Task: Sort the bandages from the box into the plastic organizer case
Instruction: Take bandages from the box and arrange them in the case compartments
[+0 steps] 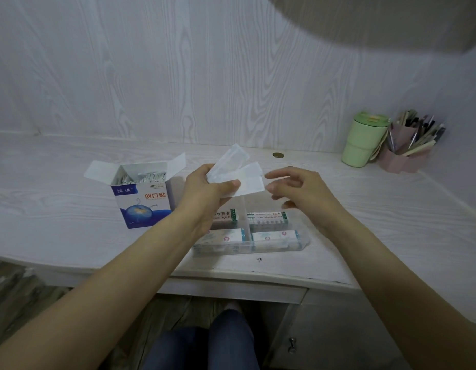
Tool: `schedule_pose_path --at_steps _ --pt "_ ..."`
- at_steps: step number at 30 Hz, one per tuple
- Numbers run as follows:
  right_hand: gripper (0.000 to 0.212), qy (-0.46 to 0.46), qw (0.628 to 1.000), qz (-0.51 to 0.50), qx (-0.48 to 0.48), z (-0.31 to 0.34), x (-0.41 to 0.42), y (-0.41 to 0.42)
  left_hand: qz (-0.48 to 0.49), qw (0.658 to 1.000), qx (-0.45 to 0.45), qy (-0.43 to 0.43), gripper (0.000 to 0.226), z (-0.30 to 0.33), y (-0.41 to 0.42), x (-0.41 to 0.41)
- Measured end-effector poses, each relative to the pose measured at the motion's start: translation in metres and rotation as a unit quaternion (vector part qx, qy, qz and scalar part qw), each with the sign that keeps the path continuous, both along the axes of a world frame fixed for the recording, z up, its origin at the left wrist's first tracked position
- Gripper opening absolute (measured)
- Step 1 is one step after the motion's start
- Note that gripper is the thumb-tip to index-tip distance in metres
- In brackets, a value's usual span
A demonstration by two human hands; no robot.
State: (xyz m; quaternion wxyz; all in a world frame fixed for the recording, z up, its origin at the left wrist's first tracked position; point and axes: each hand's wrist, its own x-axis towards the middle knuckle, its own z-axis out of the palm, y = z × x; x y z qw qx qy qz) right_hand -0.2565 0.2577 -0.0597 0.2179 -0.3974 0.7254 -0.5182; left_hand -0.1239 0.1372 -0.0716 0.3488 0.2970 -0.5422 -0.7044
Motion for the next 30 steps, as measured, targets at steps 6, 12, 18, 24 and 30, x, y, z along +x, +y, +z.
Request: schedule_pose_path --at_steps 6,12,18,24,30 --pt "0.017 -0.057 0.997 -0.008 -0.044 0.003 0.012 -0.005 -0.034 0.996 0.057 0.053 0.028 0.003 0.006 -0.002" --pt "0.017 -0.162 0.984 0.029 -0.069 0.010 0.017 -0.006 0.005 0.999 0.038 0.032 0.031 0.006 0.005 -0.002" --pt "0.014 -0.153 0.983 -0.018 -0.104 0.012 0.018 -0.007 -0.035 0.998 0.035 0.038 0.015 0.012 0.009 -0.002" --pt "0.017 -0.157 0.981 -0.017 -0.111 0.013 0.016 -0.006 -0.008 1.000 0.009 0.012 0.016 0.013 0.007 -0.003" --pt "0.016 -0.139 0.984 -0.010 -0.108 0.012 0.015 -0.002 -0.025 0.999 0.001 0.027 0.027 0.014 0.009 0.000"
